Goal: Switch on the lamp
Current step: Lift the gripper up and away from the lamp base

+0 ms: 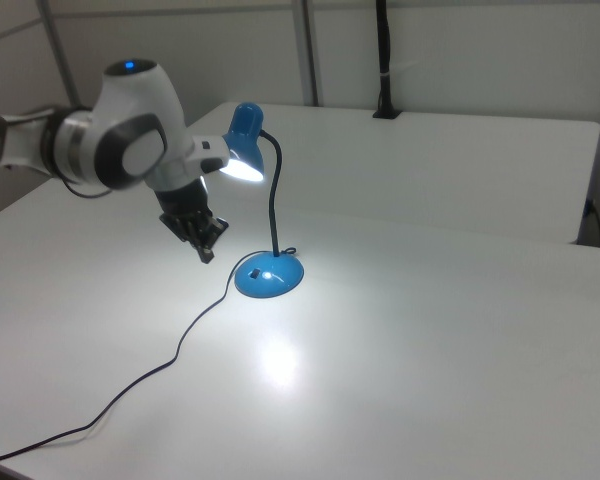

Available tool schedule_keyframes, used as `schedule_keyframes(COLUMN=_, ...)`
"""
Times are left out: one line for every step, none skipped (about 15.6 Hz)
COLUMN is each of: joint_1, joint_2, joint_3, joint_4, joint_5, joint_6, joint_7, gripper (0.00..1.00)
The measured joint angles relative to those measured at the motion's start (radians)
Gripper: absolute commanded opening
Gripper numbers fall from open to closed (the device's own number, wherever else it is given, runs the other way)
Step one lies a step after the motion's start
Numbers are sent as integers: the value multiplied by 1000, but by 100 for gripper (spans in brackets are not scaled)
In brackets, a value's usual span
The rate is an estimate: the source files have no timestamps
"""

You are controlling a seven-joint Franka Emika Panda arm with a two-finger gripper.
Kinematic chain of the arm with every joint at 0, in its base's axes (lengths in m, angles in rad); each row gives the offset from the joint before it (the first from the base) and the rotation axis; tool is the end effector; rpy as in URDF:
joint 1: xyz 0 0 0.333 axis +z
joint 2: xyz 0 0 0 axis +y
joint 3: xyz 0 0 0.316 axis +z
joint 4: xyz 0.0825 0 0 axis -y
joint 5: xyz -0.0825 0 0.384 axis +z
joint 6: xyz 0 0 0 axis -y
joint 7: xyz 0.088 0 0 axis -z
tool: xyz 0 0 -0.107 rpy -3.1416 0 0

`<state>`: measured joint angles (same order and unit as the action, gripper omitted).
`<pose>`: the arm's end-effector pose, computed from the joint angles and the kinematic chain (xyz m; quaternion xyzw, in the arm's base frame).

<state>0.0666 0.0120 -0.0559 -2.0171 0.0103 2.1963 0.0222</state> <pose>0.5717 0.0066 0.4612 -0.9965 0.0084 -0.0834 0.0054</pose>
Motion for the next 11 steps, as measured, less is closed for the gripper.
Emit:
schedule_keyframes(joint_1=-3, joint_2=-21, joint_3=0, joint_4=25, joint_5=0, joint_6=-95, joint_7=0, gripper=23)
schedule_keyframes(joint_1=-8, joint_2=-32, joint_3=0, joint_4=63, joint_5=0, joint_6=-190, joint_7=0, gripper=59)
schedule_keyframes(joint_1=-15, joint_2=-36, joint_3=0, joint_4=111, joint_5=0, joint_6=-275, joint_7=-9, gripper=100)
schedule_keyframes(joint_1=-22, joint_2=-36, joint_3=0, joint_4=161, joint_5=0, joint_6=-352, joint_7=-30, gripper=100)
schedule_keyframes(joint_1=-30, joint_2=-36, joint_3=0, joint_4=208, joint_5=0, joint_6=-424, joint_7=-58, gripper=100)
schedule_keyframes(joint_1=-36, joint_2=-35, joint_3=0, joint_4=248, joint_5=0, joint_6=-485, joint_7=-81, gripper=100)
schedule_keyframes(joint_1=-38, joint_2=-35, joint_3=0, joint_4=276, joint_5=0, joint_6=-519, joint_7=-92, gripper=100)
schedule_keyframes(joint_1=-39, joint_2=-34, joint_3=0, joint_4=299, joint_5=-1, joint_6=-539, joint_7=-94, gripper=100)
schedule_keyframes(joint_1=-39, joint_2=-32, joint_3=0, joint_4=315, joint_5=-3, joint_6=-548, joint_7=-94, gripper=100)
schedule_keyframes(joint_1=-39, joint_2=-30, joint_3=0, joint_4=328, joint_5=-6, joint_6=-556, joint_7=-94, gripper=100)
schedule_keyframes(joint_1=-39, joint_2=-27, joint_3=-1, joint_4=339, joint_5=-9, joint_6=-565, joint_7=-94, gripper=100)
